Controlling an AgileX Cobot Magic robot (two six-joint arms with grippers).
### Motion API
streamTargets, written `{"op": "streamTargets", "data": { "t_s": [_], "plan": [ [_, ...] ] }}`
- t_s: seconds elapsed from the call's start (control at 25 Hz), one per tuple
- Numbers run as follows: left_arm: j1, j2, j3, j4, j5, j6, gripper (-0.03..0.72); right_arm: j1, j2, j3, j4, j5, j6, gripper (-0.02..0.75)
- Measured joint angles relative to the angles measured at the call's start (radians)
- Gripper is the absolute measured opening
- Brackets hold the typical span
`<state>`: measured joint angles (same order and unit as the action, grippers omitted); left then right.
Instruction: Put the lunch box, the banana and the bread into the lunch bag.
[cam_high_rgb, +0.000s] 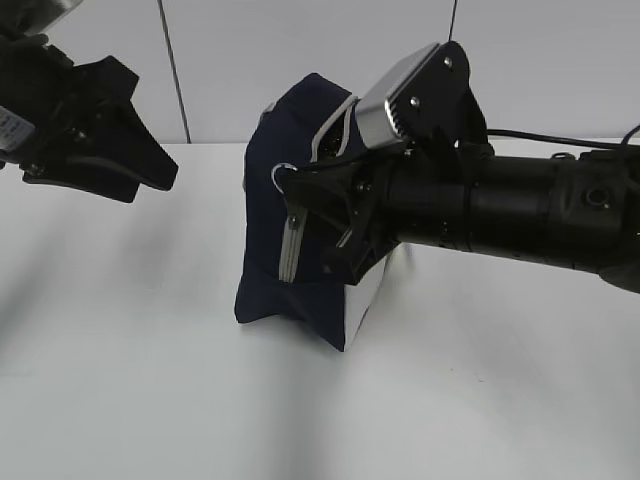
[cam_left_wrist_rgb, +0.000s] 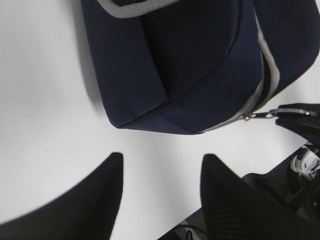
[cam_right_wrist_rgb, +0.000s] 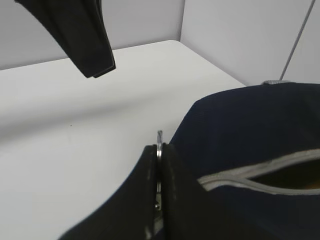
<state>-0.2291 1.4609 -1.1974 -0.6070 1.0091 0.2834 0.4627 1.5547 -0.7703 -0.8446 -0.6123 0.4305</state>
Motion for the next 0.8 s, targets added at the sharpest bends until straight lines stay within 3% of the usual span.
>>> {"op": "streamTargets", "data": {
  "t_s": [0.8],
  "plan": [
    [0.0, 0.002, 0.0, -0.016, -0.04, 0.05, 0.361, 0.0, 0.004, -0.108, 0.034, 0.057, -0.007, -0.016]
  ]
}}
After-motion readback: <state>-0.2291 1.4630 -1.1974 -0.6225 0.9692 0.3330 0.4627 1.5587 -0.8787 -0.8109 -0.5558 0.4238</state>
